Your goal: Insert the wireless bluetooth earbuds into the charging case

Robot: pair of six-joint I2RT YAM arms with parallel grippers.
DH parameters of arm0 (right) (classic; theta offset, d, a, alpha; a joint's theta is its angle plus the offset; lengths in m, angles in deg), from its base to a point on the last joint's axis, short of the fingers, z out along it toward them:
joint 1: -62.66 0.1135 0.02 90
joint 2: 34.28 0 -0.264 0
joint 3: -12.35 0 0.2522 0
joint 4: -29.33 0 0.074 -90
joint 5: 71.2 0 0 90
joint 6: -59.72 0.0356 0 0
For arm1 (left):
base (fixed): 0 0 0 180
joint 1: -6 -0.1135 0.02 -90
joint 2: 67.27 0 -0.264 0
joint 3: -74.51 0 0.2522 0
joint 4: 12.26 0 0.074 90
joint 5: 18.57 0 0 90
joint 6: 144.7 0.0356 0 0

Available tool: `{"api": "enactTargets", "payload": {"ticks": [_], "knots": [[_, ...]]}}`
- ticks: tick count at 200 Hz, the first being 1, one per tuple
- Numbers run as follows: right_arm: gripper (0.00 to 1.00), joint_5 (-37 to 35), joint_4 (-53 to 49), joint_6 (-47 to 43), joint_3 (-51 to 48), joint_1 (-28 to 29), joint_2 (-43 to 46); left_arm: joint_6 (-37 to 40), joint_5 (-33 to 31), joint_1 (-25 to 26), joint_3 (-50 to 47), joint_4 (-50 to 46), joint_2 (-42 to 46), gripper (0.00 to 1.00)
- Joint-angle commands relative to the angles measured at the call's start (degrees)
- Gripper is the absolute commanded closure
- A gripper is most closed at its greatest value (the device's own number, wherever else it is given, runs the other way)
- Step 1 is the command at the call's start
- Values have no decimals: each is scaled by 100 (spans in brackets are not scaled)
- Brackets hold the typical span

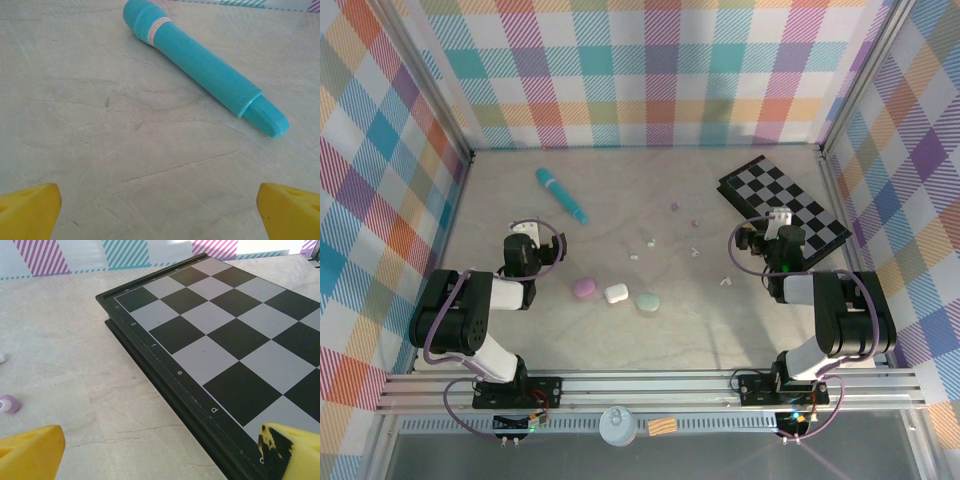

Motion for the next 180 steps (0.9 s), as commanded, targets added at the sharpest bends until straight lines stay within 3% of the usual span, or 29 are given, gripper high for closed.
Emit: {"api": "enactTargets", "payload": {"ticks": [1, 29, 65, 141, 180], "knots": [[1, -16, 179, -40, -78, 29, -36, 68, -64, 35, 106, 60, -17, 0], [1, -40, 144, -31, -73, 29, 4, 79, -102, 51, 127, -55, 83, 0], [1, -71, -984, -41, 274, 27, 647, 228, -306, 220, 356, -1034, 825, 0], [1, 720, -2839, 452, 674, 137, 2214, 441, -1081, 1441, 1152, -2875, 2231, 0], [1, 1496, -3659, 15, 909, 651, 2686, -446, -756, 2023, 1731, -4298, 2572, 0]]}}
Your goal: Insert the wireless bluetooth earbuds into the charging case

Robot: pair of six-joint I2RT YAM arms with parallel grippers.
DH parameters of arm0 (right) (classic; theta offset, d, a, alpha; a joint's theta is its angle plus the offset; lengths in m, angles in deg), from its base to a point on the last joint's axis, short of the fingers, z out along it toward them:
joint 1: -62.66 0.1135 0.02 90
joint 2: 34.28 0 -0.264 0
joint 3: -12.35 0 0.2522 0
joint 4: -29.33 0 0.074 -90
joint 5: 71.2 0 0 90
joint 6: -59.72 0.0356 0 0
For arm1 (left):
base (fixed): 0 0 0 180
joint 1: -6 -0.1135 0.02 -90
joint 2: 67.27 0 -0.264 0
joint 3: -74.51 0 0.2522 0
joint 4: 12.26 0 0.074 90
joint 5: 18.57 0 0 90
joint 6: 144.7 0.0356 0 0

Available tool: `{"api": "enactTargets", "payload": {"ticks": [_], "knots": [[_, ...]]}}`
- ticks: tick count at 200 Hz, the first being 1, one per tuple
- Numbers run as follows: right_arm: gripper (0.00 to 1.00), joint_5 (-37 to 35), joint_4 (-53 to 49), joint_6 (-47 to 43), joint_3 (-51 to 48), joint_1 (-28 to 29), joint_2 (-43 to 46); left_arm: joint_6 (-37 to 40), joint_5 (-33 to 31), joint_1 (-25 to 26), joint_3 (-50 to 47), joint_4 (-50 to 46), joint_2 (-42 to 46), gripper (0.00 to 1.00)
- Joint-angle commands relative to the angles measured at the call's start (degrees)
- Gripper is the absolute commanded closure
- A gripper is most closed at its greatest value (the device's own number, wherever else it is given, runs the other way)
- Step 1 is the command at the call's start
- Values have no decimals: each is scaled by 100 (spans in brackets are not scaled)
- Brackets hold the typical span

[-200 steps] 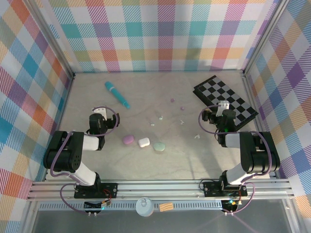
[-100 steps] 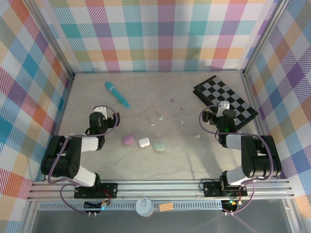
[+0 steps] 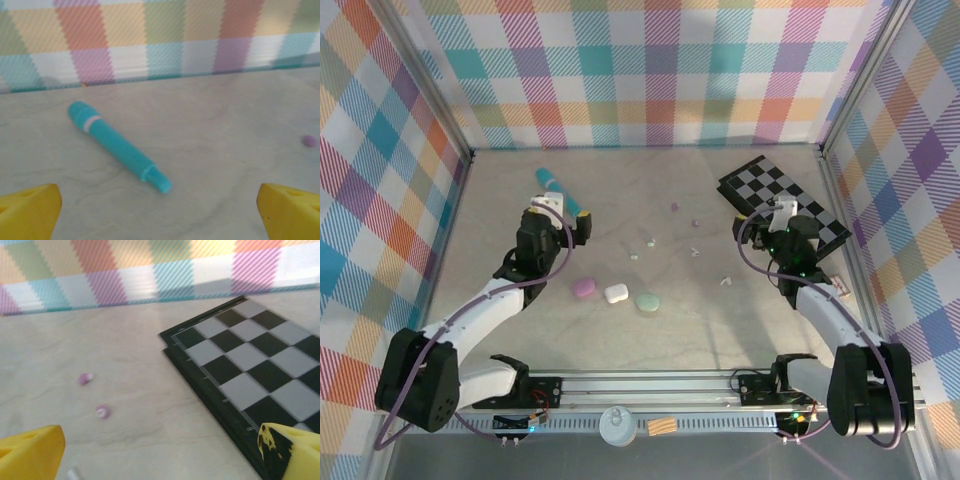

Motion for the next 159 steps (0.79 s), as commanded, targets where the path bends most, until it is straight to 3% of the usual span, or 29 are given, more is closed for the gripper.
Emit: {"api": "enactTargets", "payload": {"ticks": [1, 30, 48, 77, 120, 159], "knots": [[1, 740, -815, -281, 324, 355, 254, -632, 184, 198, 361, -1217, 246, 0], [1, 1153, -1797, -1500, 675, 1321, 388, -1501, 708, 210, 552, -2109, 472, 0], [1, 1548, -2428, -1954, 978, 1916, 190, -1797, 678, 193, 716, -2662, 528, 0], [1, 1431, -3477, -2855, 1465, 2988, -326, -2166, 597, 39, 722, -2930, 701, 0], [1, 1059, -3812, -3686, 1882, 4050, -1258, -2446, 913, -307, 562, -2962, 894, 0], [1, 713, -3767, -4045, 2181, 4442, -2424, -2431, 939, -335, 431, -3068, 1076, 0]]}}
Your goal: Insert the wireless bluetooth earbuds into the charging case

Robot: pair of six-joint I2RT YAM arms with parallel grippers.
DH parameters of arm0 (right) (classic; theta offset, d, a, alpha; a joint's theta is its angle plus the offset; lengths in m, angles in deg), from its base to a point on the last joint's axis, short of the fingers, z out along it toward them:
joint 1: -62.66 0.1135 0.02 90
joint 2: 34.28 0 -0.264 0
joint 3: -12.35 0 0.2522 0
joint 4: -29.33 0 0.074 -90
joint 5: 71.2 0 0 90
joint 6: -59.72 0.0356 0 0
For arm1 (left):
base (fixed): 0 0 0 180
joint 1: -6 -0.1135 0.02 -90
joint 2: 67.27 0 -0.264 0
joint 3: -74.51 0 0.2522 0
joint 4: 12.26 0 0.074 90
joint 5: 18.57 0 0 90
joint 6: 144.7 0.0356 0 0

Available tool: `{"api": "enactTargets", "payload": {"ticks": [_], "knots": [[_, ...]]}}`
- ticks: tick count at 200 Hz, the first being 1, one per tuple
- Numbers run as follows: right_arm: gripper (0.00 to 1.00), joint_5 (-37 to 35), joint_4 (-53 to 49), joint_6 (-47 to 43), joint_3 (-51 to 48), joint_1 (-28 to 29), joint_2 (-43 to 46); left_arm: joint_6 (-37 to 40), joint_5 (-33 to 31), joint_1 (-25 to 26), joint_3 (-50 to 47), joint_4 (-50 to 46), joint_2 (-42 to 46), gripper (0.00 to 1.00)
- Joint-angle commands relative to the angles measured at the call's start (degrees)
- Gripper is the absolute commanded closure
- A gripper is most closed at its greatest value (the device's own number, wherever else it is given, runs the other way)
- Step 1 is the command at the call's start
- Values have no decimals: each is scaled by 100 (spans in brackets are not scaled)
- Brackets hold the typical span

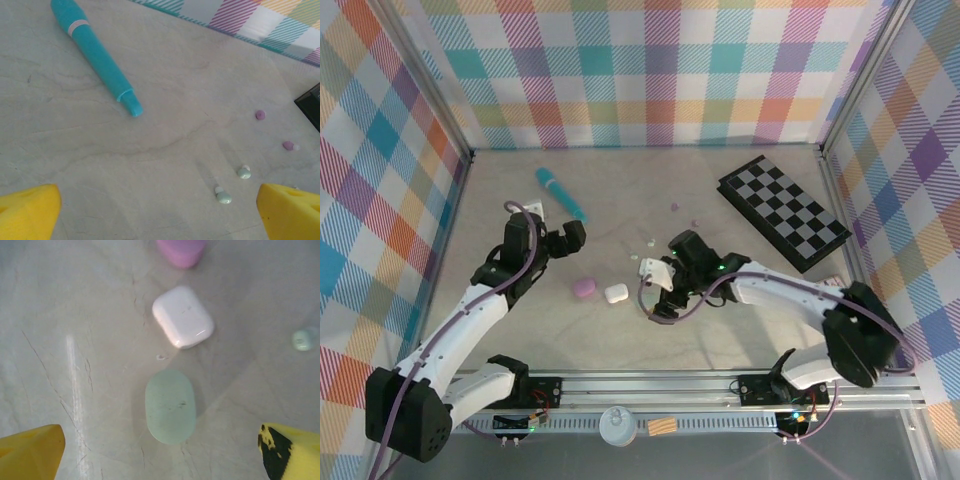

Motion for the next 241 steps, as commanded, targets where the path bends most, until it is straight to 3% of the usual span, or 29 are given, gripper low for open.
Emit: {"api": "enactTargets", "payload": {"ticks": [1, 25, 52, 86, 157, 175, 203, 241], "knots": [[1, -189, -212, -532, 262, 158, -547, -128, 115, -31, -135, -203, 199, 0], [4, -235, -170, -689, 451, 196, -1053, -91, 15, -26, -170, -344, 385, 0], [19, -356, -171, -847, 658, 197, -1463, -37, -114, -31, -200, -564, 613, 0], [28, -295, -310, -840, 912, 195, -1801, -38, -357, -31, -226, -790, 823, 0], [30, -452, -424, -1046, 676, 136, -1795, 79, -313, -31, -176, -882, 857, 0], [39, -429, -494, -1031, 703, 116, -1803, 80, -325, -31, -200, -853, 834, 0], [42, -410, -608, -1033, 732, 110, -1823, 72, -310, -31, -207, -786, 777, 0], [55, -339, -670, -1002, 741, 109, -1757, 70, -295, -31, -233, -756, 768, 0]]}}
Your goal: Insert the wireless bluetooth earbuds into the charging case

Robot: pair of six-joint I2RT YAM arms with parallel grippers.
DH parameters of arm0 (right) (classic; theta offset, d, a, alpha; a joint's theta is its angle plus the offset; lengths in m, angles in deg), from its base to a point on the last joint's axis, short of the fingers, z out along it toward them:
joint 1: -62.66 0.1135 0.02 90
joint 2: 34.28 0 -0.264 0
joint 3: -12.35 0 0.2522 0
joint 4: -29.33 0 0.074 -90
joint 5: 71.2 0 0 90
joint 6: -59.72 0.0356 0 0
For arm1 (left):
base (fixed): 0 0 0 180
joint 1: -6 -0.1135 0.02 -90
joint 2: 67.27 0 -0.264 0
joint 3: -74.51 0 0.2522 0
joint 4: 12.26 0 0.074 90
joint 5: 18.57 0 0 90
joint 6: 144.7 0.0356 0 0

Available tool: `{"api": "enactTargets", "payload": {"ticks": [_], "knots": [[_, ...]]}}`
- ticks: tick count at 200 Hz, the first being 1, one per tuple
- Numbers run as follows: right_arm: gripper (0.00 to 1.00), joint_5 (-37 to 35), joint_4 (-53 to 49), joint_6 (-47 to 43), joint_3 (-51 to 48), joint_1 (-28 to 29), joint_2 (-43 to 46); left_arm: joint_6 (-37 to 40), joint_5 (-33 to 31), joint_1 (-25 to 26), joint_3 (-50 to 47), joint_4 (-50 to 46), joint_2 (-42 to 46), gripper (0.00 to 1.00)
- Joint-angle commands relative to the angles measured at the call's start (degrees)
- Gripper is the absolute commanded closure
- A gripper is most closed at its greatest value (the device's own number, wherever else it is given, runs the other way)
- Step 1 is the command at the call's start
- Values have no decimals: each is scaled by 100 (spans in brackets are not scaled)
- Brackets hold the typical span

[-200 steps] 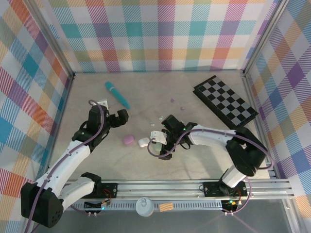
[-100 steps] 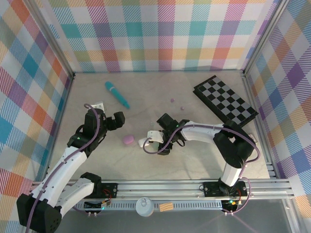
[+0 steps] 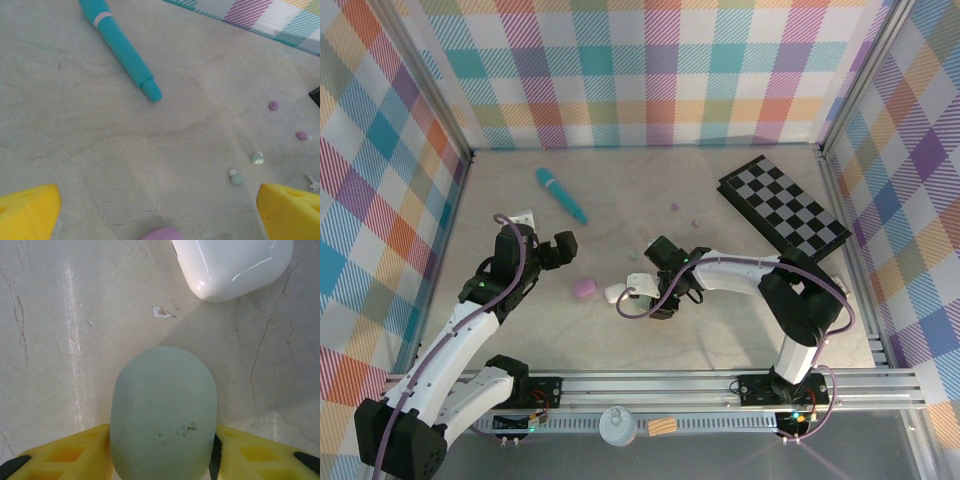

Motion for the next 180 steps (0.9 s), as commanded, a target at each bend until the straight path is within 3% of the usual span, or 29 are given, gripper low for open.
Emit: {"api": "enactTargets", "payload": {"ticks": [1, 19, 61, 90, 126, 180], "knots": [[55, 160, -206, -82, 3, -26, 27, 43, -22, -31, -85, 3, 8, 0], [65, 207, -256, -30, 33, -48, 142, 93, -29, -30, -126, 67, 19, 0], [66, 348, -560, 43, 234, -219, 517, 125, 71, -31, -73, 301, -70, 0], [66, 617, -913, 92, 434, -526, 954, 875, 1001, 74, 99, 975, -321, 0], [66, 990, -1488, 136, 783, -1033, 1548, 1565, 1853, 681, 196, 1790, -901, 0], [69, 1227, -2269, 53, 1323, -1452, 2028, 2372, 3799, 1314, -145, 2939, -1474, 0]]}}
